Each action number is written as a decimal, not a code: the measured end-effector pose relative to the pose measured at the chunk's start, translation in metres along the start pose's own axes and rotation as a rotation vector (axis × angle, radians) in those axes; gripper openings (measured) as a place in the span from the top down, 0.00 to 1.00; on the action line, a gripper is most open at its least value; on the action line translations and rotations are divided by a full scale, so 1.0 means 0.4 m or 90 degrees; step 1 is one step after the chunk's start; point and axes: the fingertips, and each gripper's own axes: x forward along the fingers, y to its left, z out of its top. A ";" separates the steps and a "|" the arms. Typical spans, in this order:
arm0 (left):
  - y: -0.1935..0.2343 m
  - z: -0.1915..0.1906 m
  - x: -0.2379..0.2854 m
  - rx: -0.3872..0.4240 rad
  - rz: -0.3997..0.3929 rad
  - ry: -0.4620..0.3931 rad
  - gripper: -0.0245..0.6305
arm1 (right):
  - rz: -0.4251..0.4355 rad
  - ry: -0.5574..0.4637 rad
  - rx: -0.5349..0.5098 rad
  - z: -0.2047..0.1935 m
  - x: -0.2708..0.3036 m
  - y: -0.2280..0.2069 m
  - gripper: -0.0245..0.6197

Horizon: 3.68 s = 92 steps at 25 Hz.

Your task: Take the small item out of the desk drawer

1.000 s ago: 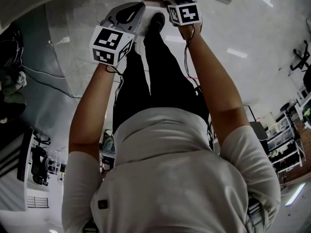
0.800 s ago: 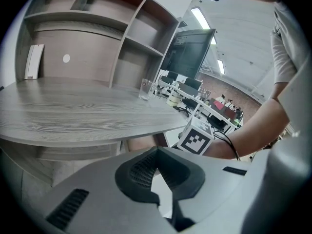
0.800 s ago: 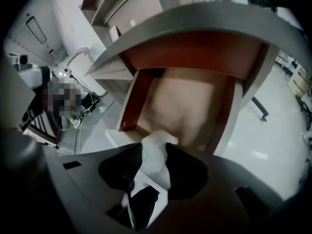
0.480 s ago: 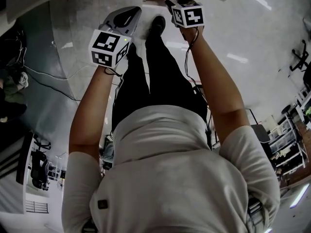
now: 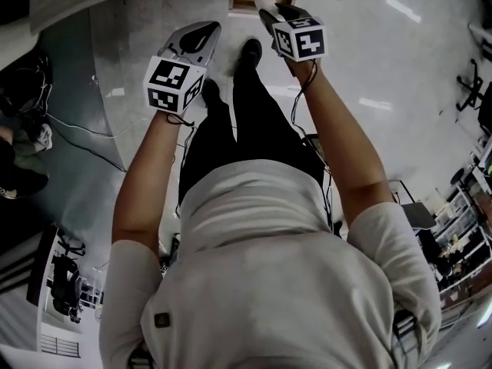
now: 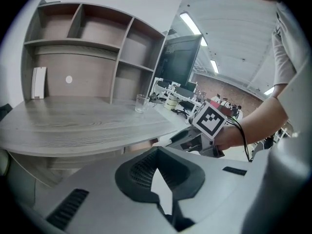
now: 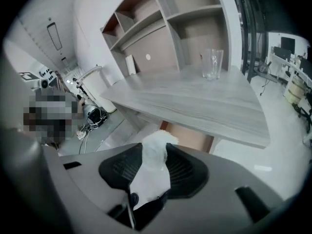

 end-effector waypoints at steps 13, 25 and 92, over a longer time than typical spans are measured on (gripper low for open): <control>-0.108 0.133 -0.295 0.057 -0.012 -0.088 0.94 | 0.002 -0.144 -0.079 0.130 -0.338 0.282 0.72; -0.247 0.195 -0.556 0.109 -0.058 -0.158 0.94 | -0.015 -0.273 -0.116 0.167 -0.598 0.529 0.72; -0.898 0.071 -1.024 0.131 -0.066 -0.282 0.94 | 0.003 -0.464 -0.241 -0.305 -1.319 0.843 0.71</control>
